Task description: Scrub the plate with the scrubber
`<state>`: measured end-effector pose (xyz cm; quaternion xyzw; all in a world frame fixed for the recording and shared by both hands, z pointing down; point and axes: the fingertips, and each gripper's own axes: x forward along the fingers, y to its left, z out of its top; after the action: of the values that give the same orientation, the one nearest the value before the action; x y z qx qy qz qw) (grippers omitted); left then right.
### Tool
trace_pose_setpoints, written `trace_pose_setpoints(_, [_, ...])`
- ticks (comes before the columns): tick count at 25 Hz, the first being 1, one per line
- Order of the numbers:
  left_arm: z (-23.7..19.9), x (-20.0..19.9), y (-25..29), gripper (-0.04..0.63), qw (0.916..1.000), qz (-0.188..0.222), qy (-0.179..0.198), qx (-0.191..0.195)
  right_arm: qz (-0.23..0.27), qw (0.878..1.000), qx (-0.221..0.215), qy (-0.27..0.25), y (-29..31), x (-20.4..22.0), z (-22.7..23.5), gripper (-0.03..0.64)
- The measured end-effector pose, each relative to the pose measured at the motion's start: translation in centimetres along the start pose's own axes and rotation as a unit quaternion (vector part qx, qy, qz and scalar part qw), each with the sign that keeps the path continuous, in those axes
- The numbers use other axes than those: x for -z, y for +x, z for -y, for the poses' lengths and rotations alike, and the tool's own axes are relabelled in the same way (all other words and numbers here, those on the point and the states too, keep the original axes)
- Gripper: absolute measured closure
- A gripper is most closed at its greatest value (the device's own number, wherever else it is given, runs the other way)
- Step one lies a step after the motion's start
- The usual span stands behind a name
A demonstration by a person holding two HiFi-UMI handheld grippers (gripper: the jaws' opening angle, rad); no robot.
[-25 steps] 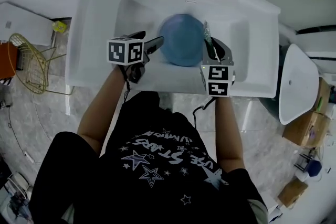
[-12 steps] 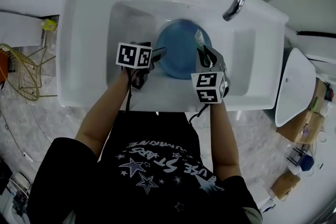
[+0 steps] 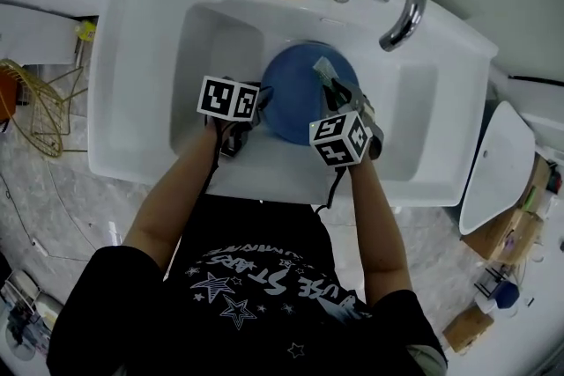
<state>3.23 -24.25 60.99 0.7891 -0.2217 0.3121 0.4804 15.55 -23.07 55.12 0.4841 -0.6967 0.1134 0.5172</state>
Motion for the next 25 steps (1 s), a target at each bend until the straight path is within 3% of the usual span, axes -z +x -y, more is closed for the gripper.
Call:
trace_pose_setpoints(3, [-0.5, 0.2, 0.3, 0.526, 0.9999, -0.005, -0.011, -0.01, -0.006, 1.0, -0.012, -0.016, 1.6, 0.3, -0.2, 0.512])
trace_pose_setpoints(8, [-0.4, 0.0, 0.4, 0.525, 0.9997, -0.014, 0.013, -0.018, -0.007, 0.999, -0.029, -0.045, 3.7, -0.4, -1.0, 0.512])
trace_pose_setpoints(13, [-0.5, -0.1, 0.3, 0.525, 0.9997, -0.008, 0.008, -0.019, -0.001, 0.992, -0.079, -0.097, 5.1, -0.8, -3.5, 0.505])
trace_pose_setpoints(19, [-0.5, -0.3, 0.3, 0.523, 0.9999, -0.006, 0.01, -0.008, 0.019, 0.967, -0.127, -0.22, 5.5, -1.3, -6.6, 0.502])
trace_pose_setpoints(25, [-0.6, -0.5, 0.2, 0.525, 0.9997, 0.021, -0.013, -0.003, 0.048, 0.926, -0.149, -0.345, 4.8, -1.3, -8.7, 0.505])
